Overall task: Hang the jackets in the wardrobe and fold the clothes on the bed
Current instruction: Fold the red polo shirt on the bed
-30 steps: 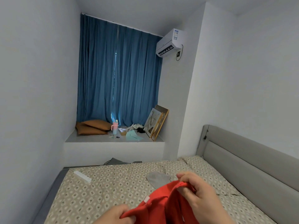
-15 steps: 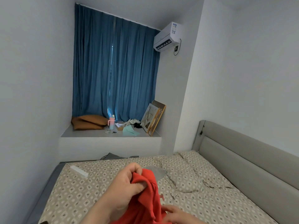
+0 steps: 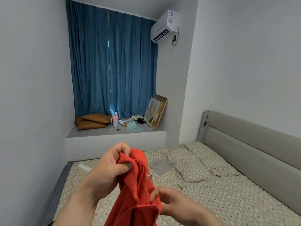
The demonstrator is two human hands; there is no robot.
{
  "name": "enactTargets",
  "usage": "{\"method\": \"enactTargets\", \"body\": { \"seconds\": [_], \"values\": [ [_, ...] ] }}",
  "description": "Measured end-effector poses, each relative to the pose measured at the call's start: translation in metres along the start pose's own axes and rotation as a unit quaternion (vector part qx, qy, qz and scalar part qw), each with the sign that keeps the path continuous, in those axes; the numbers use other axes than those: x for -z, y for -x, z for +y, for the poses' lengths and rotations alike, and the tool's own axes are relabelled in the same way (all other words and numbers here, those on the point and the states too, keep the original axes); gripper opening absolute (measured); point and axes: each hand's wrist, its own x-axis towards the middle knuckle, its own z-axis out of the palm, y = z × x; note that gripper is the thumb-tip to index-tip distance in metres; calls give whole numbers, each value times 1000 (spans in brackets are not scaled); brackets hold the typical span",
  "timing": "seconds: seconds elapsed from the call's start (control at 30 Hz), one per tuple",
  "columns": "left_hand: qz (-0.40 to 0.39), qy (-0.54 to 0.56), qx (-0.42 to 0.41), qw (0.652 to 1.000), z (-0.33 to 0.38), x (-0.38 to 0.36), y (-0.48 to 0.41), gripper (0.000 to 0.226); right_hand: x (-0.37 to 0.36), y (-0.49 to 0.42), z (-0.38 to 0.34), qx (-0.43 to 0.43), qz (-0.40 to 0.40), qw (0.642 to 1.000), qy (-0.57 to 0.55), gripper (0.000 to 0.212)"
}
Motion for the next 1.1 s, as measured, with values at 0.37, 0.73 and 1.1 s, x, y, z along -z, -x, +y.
{"method": "enactTargets", "body": {
  "seconds": [0.37,0.73,1.1],
  "values": [
    [-21,-453,35,891,8,41,3,27,36,12,-28,4,244,956,-163,39],
    [-36,-362,221,905,-88,36,-8,18,67,50,-59,-6,322,924,206,24],
    [42,-408,45,911,-125,-30,-60,34,130,106,-5,-210,363,816,398,32]
  ]
}}
